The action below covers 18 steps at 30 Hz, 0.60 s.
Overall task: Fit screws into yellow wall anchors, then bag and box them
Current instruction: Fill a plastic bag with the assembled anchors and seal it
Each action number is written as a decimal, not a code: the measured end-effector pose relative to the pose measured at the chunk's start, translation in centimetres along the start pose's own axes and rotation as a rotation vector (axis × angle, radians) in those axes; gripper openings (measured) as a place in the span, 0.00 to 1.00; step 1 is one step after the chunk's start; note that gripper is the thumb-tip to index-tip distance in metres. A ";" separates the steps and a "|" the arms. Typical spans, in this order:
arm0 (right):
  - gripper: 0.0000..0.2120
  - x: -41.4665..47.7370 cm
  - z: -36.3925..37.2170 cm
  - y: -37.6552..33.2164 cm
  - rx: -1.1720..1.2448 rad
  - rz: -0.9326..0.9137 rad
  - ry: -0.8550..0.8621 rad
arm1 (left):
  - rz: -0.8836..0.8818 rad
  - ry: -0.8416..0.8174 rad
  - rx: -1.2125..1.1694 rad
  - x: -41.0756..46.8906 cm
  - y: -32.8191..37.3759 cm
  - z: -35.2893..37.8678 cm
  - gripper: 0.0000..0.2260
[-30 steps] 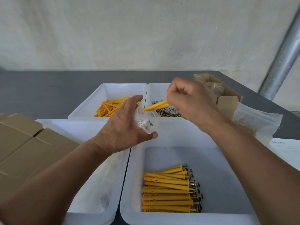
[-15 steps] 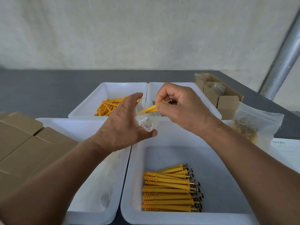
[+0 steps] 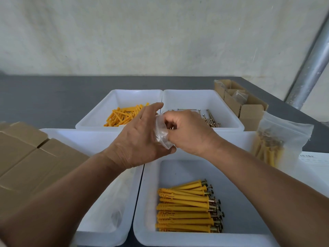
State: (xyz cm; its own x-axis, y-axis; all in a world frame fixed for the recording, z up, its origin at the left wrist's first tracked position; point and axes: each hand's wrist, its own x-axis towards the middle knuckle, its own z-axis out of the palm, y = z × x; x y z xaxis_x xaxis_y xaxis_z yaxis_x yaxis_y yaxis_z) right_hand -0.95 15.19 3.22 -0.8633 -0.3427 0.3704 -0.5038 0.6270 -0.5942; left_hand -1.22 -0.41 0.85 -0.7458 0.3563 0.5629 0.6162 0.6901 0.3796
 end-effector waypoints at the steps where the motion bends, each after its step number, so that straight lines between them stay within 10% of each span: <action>1: 0.06 0.0 -0.2 0.0 0.043 0.021 -0.020 | -0.003 0.002 -0.010 0.0 0.0 0.0 0.46; 6: 0.12 -0.1 -1.4 0.3 0.267 0.088 -0.079 | -0.050 0.013 -0.039 0.2 -0.1 -0.1 0.45; 14: 0.15 0.3 -2.9 0.6 -0.004 0.193 0.150 | -0.109 0.008 -0.063 0.2 0.0 -0.3 0.46; 18: 0.12 -0.2 -4.0 1.2 -0.251 0.382 -0.299 | -0.131 -0.005 -0.065 0.2 -0.1 -0.3 0.46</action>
State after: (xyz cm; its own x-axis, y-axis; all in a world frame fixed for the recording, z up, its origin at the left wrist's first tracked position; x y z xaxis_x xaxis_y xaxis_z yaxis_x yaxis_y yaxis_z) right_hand -1.26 18.78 5.25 -0.9725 -0.2190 -0.0796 -0.1620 0.8811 -0.4444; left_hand -1.31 -0.59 1.17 -0.8219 0.2697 0.5017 0.5289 0.6884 0.4964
